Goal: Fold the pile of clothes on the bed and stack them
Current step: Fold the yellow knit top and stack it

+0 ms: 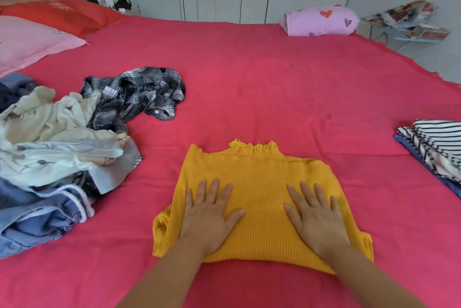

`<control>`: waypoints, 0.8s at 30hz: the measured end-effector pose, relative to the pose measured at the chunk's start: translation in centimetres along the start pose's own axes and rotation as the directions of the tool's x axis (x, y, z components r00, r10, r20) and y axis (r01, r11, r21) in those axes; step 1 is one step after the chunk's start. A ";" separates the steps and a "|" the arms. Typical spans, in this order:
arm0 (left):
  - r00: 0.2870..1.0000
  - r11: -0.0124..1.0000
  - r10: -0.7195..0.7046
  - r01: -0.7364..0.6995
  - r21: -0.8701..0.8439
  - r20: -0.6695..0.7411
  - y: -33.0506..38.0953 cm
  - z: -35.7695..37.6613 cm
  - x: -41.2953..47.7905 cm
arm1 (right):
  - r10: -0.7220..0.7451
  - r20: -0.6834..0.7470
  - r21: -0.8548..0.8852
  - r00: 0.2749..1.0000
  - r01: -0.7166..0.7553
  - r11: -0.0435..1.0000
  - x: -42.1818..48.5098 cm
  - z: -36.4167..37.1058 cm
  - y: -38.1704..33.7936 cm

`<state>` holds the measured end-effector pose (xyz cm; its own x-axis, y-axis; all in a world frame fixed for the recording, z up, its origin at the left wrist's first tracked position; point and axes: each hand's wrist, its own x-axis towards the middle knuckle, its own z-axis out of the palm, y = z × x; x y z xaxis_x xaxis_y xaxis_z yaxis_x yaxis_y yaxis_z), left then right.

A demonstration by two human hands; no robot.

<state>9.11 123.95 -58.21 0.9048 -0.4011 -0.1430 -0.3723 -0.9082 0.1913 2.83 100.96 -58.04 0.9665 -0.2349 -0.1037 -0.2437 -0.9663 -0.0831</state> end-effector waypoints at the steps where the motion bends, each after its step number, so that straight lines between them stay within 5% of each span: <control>1: 1.000 1.000 0.002 -0.002 0.013 0.002 0.0 -0.2 0.1 | -0.001 0.001 0.002 1.000 0.001 1.000 0.1 -0.2 0.0; 6: 0.999 0.999 -0.017 0.015 0.032 0.049 1.1 -2.0 -0.8 | -0.029 0.010 0.071 1.000 0.028 0.997 -1.3 -2.1 0.6; 10: 0.996 0.997 0.078 -0.078 -0.012 -0.035 4.5 -3.0 -1.8 | 0.195 -0.082 0.143 0.977 -0.182 0.973 -2.8 -3.3 2.7; 13: 0.992 0.993 0.119 -0.118 -0.023 0.039 6.8 -2.0 -1.9 | 0.319 0.016 0.224 0.948 -0.315 0.922 -3.7 -3.7 3.6; 24: 0.995 0.997 0.067 -0.070 0.032 0.080 6.8 0.4 -1.5 | 0.279 0.007 0.146 0.960 -0.277 0.950 -4.0 -3.4 2.8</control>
<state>5.09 118.31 -57.12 0.8583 -0.4693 -0.2074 -0.4411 -0.8814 0.1693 -1.47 98.85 -54.53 0.8595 -0.4944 -0.1297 -0.5109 -0.8372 -0.1950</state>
